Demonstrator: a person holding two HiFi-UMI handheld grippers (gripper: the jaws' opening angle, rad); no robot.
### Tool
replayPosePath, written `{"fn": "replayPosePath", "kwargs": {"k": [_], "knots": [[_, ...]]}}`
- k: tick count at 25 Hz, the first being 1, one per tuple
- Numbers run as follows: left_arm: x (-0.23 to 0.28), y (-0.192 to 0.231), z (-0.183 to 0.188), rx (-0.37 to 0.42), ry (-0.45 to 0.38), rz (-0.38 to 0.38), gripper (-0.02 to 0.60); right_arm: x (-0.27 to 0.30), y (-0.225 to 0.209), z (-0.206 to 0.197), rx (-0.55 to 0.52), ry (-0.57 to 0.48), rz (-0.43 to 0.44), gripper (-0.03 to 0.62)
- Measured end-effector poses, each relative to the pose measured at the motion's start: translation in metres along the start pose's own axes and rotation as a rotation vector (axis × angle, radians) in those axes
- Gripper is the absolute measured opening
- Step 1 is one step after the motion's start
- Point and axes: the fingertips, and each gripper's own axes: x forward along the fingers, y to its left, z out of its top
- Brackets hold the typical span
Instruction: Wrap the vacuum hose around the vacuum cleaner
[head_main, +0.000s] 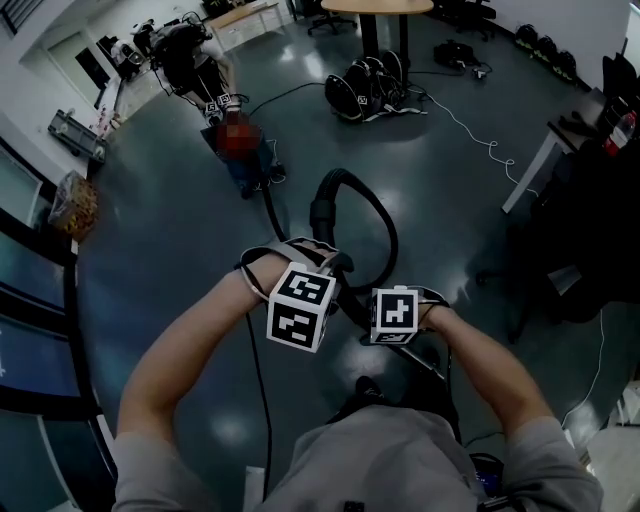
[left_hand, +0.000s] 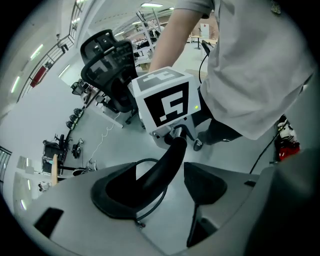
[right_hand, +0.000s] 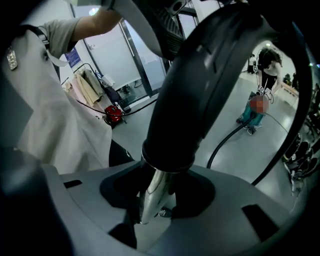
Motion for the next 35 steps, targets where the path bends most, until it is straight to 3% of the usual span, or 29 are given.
{"fn": "replayPosePath", "kwargs": {"k": [6,17,26,31,35], "knots": [[0.018,-0.011,-0.023,-0.093,0.035,-0.049,0.304,0.016,-0.003,0.001,-0.018,0.001,0.092,0.164],[0.062,0.032,-0.038,-0.295,0.067,-0.092,0.302,0.003,-0.06,-0.034,-0.065,-0.042,0.173,0.155],[0.111,0.096,-0.046,-0.311,0.17,-0.114,0.29,-0.018,-0.12,-0.074,-0.079,-0.049,0.225,0.147],[0.12,0.108,-0.045,-0.336,0.172,-0.189,0.276,-0.026,-0.128,-0.083,-0.092,-0.051,0.288,0.147],[0.123,0.109,-0.048,-0.347,0.13,-0.195,0.265,-0.028,-0.131,-0.084,-0.089,-0.06,0.325,0.147]]}}
